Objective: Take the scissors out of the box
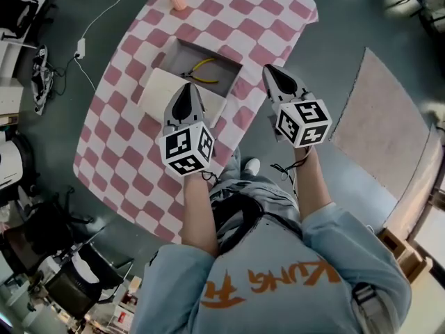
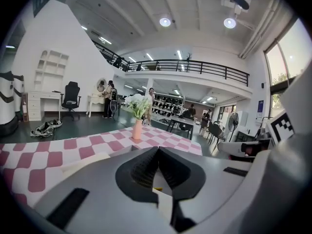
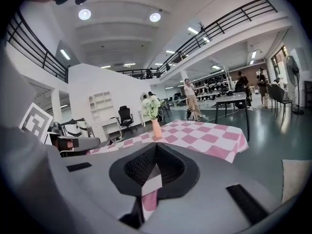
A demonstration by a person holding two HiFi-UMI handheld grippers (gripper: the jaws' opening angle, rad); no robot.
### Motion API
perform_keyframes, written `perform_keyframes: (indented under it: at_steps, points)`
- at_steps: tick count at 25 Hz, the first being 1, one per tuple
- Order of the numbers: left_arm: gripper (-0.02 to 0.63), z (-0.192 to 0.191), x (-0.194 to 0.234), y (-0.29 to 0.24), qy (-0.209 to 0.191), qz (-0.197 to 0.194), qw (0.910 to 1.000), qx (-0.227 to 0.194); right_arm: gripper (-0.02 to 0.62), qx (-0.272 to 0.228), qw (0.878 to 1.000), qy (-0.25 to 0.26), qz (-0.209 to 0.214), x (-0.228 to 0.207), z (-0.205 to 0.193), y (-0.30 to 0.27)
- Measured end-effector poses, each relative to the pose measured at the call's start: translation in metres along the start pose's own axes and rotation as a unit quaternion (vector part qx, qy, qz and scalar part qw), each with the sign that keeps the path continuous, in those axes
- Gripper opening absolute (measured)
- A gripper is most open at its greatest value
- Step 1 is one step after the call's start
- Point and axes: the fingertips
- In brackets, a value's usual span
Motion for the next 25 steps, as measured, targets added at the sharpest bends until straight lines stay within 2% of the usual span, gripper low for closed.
perform_keyframes:
  at_steps: [6,13,17,22,25]
  points:
    - [0.020,-0.003,0.037,-0.003,0.037,0.039,0.9985,-0.003,-0.002,0.048,0.996,0.047,0.061,0.033,-0.006,-0.048]
    - [0.020,-0.009,0.062,-0.011,0.069,0.060,0.9958,-0.005,-0.002,0.105,0.981,0.118,0.109,0.063,-0.015,-0.096]
    - [0.020,-0.009,0.068,-0.015,0.080,0.064,0.9947,-0.009,-0.002,0.154,0.964,0.160,0.147,0.081,-0.028,-0.118]
    - [0.020,-0.010,0.088,-0.016,0.097,0.080,0.9920,-0.014,-0.002,0.223,0.932,0.206,0.200,0.104,-0.050,-0.139]
    - [0.020,-0.010,0.094,-0.015,0.104,0.085,0.9907,-0.018,-0.002,0.252,0.915,0.229,0.215,0.112,-0.063,-0.149]
Point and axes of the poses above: the fingertips, and each gripper's own axes: y backward along the fingers, x to its left, z out of its top, and after that the axes turned 3 degrees about z, right-handed
